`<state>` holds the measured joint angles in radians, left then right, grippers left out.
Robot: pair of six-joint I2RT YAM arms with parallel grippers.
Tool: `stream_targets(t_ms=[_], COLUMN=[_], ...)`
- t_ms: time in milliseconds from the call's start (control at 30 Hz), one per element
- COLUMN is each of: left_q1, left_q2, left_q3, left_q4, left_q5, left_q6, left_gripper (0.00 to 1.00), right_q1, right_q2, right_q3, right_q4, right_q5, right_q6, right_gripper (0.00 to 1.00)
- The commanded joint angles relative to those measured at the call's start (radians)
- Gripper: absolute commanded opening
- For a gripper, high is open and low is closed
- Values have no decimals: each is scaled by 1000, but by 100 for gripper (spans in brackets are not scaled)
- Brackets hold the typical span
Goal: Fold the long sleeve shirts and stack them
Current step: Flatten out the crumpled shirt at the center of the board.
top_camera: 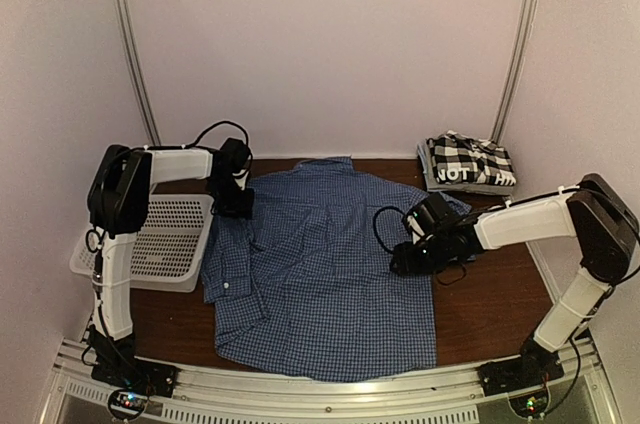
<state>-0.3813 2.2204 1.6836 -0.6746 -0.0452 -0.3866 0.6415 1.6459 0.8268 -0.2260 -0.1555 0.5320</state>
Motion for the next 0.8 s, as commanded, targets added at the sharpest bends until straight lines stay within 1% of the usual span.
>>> stream_targets(t_ms=[0,200,267,367,533,667,767], left_q1=[10,10,9,1,-14,-14,-14], left_q2=[48,41,32,10,-30,-8,-1], left_q3=[-1,10,12,22,50,75,78], left_q4=[-33,-56,-56,-56,-56,-56,-57], left_q5=[3,18,37,80,88,96,97], left_q6=[31,52,56,54,51,51,45], left_gripper=[45,45,45,46,49,49,49], right_q1=[-49,-37,-10,59,165,277,371], right_q2=[-12,-34,-52,-69,-102,-113,-98], right_q3=[-63,-20,12,77,91,84,80], right_q4=[-116,-174,-208,-273,-317,-318,-325], right_q5=[63,66,77,104,113,81,79], right_q6=[14,-21,-28,-21,35,83,111], right_gripper=[66,72,76,78,73,64,63])
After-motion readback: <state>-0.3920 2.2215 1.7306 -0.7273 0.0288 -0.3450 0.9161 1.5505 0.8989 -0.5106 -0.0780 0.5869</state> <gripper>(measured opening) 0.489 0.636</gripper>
